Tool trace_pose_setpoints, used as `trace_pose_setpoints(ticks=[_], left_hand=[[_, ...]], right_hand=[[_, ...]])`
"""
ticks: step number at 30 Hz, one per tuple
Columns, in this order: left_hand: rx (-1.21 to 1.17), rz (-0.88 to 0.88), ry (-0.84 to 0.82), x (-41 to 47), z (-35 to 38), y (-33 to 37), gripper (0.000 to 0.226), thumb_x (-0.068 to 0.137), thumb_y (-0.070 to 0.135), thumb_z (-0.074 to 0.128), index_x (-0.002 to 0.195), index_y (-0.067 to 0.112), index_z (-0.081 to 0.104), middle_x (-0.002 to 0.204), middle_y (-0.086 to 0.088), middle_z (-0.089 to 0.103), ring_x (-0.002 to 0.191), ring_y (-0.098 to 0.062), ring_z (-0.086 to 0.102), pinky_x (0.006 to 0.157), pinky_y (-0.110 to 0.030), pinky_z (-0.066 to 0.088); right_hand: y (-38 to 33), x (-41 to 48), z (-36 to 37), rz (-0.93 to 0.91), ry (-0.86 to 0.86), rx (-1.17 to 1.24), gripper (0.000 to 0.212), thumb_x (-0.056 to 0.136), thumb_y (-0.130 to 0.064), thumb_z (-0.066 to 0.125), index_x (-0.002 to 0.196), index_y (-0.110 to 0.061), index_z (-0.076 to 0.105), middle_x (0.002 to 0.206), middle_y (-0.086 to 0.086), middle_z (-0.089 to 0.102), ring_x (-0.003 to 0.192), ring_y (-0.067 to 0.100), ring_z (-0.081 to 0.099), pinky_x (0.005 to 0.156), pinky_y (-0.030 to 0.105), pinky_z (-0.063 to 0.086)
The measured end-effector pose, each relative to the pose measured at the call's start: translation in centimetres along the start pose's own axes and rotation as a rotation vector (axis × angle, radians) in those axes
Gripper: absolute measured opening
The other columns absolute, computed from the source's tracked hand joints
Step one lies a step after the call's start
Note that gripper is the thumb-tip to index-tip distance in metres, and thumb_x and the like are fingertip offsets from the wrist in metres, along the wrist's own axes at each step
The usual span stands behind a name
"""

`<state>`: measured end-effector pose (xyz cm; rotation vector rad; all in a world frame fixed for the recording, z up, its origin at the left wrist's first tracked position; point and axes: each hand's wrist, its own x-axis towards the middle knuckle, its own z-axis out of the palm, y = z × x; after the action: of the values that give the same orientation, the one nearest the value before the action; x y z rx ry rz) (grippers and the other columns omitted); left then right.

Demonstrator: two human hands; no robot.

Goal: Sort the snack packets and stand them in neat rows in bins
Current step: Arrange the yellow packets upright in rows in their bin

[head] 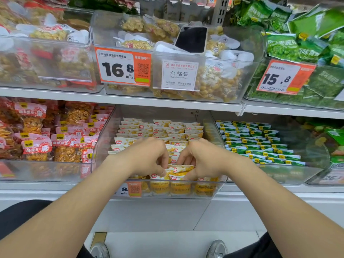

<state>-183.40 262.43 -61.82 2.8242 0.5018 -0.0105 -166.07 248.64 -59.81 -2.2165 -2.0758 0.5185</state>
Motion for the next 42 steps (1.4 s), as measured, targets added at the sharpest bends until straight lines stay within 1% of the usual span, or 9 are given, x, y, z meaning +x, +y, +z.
trace_pose_setpoints(ticks=[5,9,12,15,18,22,29,35,42], left_hand=[[-0.090,-0.066,0.025,0.0,-0.2,-0.5,0.040,0.064,0.047,0.099,0.093,0.032,0.075,0.087,0.016,0.067,0.081,0.000,0.062,0.066,-0.023,0.047],[-0.081,-0.071,-0.011,-0.2,0.3,-0.1,0.027,0.071,0.037,0.097,0.087,0.025,0.079,0.072,0.014,0.070,0.069,-0.001,0.067,0.062,-0.019,0.050],[-0.038,-0.081,-0.007,-0.5,0.3,0.2,0.023,0.076,0.039,0.093,0.086,0.026,0.076,0.076,0.014,0.068,0.073,-0.003,0.066,0.069,-0.030,0.057],[0.060,-0.058,0.069,-1.1,0.0,0.1,0.041,0.081,0.063,0.078,0.107,0.034,0.064,0.108,0.015,0.058,0.105,-0.013,0.056,0.090,-0.037,0.052],[0.150,-0.166,-0.029,-1.7,0.0,-1.0,0.088,0.087,0.084,0.050,0.159,0.040,0.025,0.168,0.005,0.020,0.156,-0.029,0.016,0.125,-0.053,0.024],[0.097,-0.283,-0.285,-0.9,1.4,-2.7,0.089,0.087,0.089,0.009,0.158,0.048,-0.027,0.165,0.018,-0.035,0.156,-0.026,-0.032,0.126,-0.059,-0.014],[0.023,-0.275,-0.338,0.1,2.9,-3.4,0.071,0.101,0.074,0.007,0.157,0.048,-0.029,0.164,0.021,-0.037,0.152,-0.019,-0.038,0.123,-0.061,-0.019],[0.081,-0.339,0.073,0.3,2.4,-5.0,0.074,0.103,0.070,0.009,0.167,0.034,-0.003,0.174,0.004,-0.021,0.159,-0.026,-0.023,0.129,-0.055,-0.006],[0.053,-0.454,-0.127,3.7,3.2,-8.0,0.093,0.093,0.082,-0.001,0.164,0.024,-0.020,0.168,0.004,-0.035,0.155,-0.027,-0.033,0.127,-0.056,-0.015]], right_hand=[[-0.6,0.6,0.5,-0.039,0.001,-0.136,0.051,0.074,-0.050,0.092,0.114,-0.023,0.077,0.086,-0.013,0.067,0.088,0.014,0.059,0.074,0.025,0.040],[-1.3,0.9,0.6,-0.011,-0.011,-0.160,0.041,0.079,-0.041,0.089,0.113,-0.022,0.076,0.080,-0.016,0.053,0.093,0.017,0.055,0.070,0.030,0.044],[-0.7,0.7,0.6,0.009,-0.017,-0.062,0.037,0.081,-0.040,0.089,0.110,-0.019,0.078,0.084,-0.010,0.069,0.087,0.013,0.065,0.073,0.031,0.055],[0.4,0.4,0.8,0.009,0.086,0.011,0.061,0.077,-0.062,0.085,0.127,-0.031,0.072,0.111,-0.009,0.073,0.107,0.012,0.064,0.093,0.036,0.056],[0.8,0.3,1.3,0.001,0.090,-0.089,0.102,0.081,-0.078,0.070,0.163,-0.037,0.026,0.168,0.002,0.030,0.156,0.023,0.023,0.127,0.046,0.027],[1.2,0.7,2.6,0.124,-0.197,-0.129,0.106,0.090,-0.087,0.035,0.161,-0.037,-0.027,0.168,-0.009,-0.035,0.155,0.023,-0.033,0.130,0.051,-0.010],[1.7,1.7,3.2,0.166,-0.275,-0.039,0.080,0.103,-0.072,0.015,0.163,-0.034,-0.022,0.168,-0.011,-0.033,0.154,0.019,-0.034,0.128,0.048,-0.015],[0.8,4.4,3.8,0.244,0.178,-0.079,0.083,0.105,-0.069,0.015,0.168,-0.019,-0.006,0.174,0.008,-0.017,0.159,0.027,-0.023,0.130,0.049,-0.010],[2.4,9.1,4.5,0.406,0.038,-0.041,0.090,0.096,-0.082,0.006,0.165,-0.030,-0.018,0.167,0.004,-0.037,0.155,0.028,-0.034,0.126,0.052,-0.018]])
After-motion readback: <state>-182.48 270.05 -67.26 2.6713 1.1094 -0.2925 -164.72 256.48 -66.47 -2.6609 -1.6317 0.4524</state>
